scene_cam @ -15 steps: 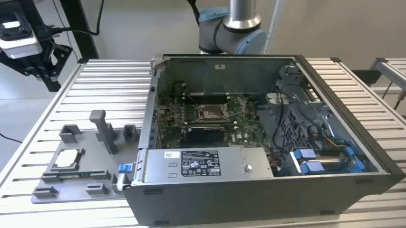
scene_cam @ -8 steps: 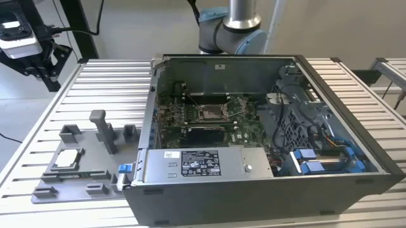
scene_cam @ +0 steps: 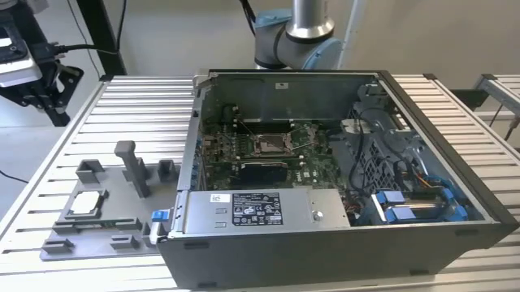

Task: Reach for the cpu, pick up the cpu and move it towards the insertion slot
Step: 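Reach for the cpu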

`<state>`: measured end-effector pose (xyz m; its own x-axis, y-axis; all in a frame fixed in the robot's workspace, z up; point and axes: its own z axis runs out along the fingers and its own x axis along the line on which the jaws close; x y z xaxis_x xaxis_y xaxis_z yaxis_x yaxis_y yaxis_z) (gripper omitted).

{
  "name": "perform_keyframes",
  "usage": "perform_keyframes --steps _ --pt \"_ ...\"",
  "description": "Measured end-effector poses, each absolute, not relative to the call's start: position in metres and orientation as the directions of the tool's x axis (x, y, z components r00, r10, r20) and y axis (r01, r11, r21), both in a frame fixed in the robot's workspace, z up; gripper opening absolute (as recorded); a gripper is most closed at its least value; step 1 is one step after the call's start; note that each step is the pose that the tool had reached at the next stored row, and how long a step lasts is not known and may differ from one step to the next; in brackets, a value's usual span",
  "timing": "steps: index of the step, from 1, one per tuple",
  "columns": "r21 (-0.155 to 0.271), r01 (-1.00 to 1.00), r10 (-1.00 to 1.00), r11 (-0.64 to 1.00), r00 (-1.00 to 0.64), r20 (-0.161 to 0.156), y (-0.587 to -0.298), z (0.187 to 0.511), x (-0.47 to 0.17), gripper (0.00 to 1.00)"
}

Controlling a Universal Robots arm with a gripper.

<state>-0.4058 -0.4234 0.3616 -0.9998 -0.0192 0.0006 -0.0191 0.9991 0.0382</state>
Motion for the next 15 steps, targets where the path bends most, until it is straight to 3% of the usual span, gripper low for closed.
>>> perform_keyframes --steps 15 --pt "0.038 -0.021 -0.021 0.999 -1.0 0.001 -0.432 0.35 -0.42 0.0"
